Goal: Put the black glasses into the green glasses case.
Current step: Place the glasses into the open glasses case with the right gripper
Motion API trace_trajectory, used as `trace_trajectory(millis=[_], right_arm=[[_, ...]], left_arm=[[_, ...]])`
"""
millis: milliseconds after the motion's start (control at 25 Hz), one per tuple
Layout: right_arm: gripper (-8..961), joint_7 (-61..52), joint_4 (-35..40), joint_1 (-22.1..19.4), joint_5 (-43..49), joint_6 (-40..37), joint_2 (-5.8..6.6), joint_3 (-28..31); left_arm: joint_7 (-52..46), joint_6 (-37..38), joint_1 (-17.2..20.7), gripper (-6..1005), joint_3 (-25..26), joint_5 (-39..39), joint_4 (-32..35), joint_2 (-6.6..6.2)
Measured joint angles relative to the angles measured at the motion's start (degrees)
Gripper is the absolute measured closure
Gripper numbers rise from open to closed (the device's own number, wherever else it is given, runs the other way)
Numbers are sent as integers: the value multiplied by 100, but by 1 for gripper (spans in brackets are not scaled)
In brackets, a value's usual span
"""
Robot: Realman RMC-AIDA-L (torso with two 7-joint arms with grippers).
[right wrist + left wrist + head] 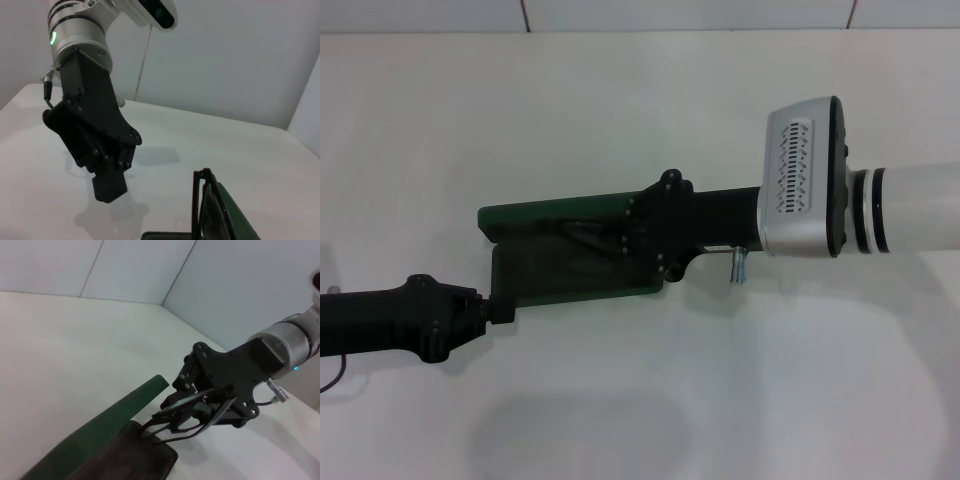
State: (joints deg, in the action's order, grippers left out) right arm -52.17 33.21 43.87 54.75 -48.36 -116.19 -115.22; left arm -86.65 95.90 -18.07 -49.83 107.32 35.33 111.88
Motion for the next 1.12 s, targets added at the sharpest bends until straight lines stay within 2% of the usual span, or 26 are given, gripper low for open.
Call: trace_trajectory(millis=[760,1120], right_arm=[[826,-306,20,85,-20,47,0,0],[774,-312,19,31,-104,15,0,14]], left_arm=[[7,14,-4,929,-28,-1,0,-17],[1,18,-4,926,-26,0,0,-18]])
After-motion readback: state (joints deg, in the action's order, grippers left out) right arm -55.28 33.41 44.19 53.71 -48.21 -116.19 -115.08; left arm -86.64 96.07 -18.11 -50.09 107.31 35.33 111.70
